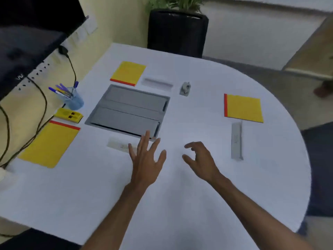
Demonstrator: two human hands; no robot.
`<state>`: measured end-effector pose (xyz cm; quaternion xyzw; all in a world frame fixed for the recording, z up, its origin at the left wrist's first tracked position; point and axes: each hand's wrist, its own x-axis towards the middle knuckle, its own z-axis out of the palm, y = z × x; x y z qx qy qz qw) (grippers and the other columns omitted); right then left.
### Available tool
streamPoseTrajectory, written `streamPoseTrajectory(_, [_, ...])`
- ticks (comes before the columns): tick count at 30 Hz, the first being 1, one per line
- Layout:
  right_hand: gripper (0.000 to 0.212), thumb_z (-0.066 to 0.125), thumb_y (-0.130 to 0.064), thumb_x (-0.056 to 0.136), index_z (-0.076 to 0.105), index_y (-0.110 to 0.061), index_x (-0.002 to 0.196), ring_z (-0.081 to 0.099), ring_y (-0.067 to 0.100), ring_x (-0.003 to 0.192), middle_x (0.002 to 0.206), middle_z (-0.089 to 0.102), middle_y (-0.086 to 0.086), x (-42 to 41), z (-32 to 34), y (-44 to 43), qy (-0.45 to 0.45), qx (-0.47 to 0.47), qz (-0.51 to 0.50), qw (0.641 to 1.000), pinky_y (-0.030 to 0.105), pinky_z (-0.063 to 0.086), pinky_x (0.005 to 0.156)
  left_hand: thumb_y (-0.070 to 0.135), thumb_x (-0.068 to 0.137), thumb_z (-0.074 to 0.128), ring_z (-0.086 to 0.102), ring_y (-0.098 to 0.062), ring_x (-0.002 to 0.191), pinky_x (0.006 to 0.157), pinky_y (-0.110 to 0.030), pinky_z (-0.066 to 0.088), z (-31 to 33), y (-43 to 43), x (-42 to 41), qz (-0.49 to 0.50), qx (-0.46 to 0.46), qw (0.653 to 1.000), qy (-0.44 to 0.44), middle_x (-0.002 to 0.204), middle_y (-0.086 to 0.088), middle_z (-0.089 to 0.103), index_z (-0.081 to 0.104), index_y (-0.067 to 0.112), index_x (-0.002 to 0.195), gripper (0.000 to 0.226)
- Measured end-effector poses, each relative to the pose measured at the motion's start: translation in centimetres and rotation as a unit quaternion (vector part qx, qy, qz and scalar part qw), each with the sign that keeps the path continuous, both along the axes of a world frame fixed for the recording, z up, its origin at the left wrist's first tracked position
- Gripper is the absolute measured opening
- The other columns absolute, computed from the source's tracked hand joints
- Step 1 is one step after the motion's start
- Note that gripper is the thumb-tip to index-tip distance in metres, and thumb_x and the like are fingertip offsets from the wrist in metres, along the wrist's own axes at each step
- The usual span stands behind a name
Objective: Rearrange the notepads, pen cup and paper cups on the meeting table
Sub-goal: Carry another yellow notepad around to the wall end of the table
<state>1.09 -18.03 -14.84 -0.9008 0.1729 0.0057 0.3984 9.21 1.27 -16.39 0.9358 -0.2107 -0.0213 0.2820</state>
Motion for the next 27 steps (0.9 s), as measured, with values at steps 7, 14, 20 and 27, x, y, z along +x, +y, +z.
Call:
streamPoseTrajectory(7, [0.039, 0.064, -0.027, 0.095, 0.057, -0.014, 0.13, 0.052, 0.021, 0.125, 0.133, 0.054, 0.003, -16.5, 4.2, -6.9, -0.008, -0.021, -0.067, 0.998, 0.04, 0.04, 0.105, 0.051, 0.097, 0.05, 0.013, -0.017, 0.153, 0.124, -0.047, 0.0, 4.4, -7.6, -12.5, -0.124, 0.016, 0.991, 0.038, 0.165, 0.008, 0.012, 0.043, 0.03, 0.148, 0.055])
streamPoseTrajectory(14, [0.051, 0.05, -0.038, 0.101, 0.04, -0.02, 0.148, 0.03, 0.027, 0.144, 0.16, 0.026, 0.007, -35.1, 6.9, -14.1, 0.052, -0.194, -0.093, 0.975, 0.041, 0.026, 0.117, 0.052, 0.097, 0.048, 0.02, -0.019, 0.151, 0.123, -0.051, 0.004, 8.6, -16.6, -26.2, -0.238, 0.049, 0.97, 0.0, 0.165, 0.002, 0.019, 0.042, 0.033, 0.148, 0.055])
streamPoseTrajectory(20, [0.054, 0.05, -0.037, 0.1, 0.038, -0.017, 0.149, 0.026, 0.029, 0.147, 0.164, 0.017, 0.012, -48.7, 8.5, -19.4, 0.082, -0.218, -0.212, 0.949, 0.04, 0.022, 0.119, 0.053, 0.096, 0.05, 0.02, -0.019, 0.151, 0.123, -0.052, 0.007, 10.0, -25.5, -36.0, -0.36, 0.046, 0.932, -0.025, 0.165, 0.005, 0.017, 0.039, 0.036, 0.149, 0.057])
streamPoseTrajectory(27, [0.059, 0.054, -0.039, 0.098, 0.035, -0.02, 0.151, 0.028, 0.029, 0.147, 0.163, 0.018, 0.011, -57.7, 9.5, -25.1, 0.094, -0.198, -0.363, 0.906, 0.045, 0.024, 0.117, 0.055, 0.096, 0.048, 0.017, -0.016, 0.152, 0.124, -0.046, 0.007, 11.6, -36.4, -43.2, -0.483, 0.025, 0.874, -0.043, 0.165, 0.007, 0.017, 0.035, 0.036, 0.151, 0.06])
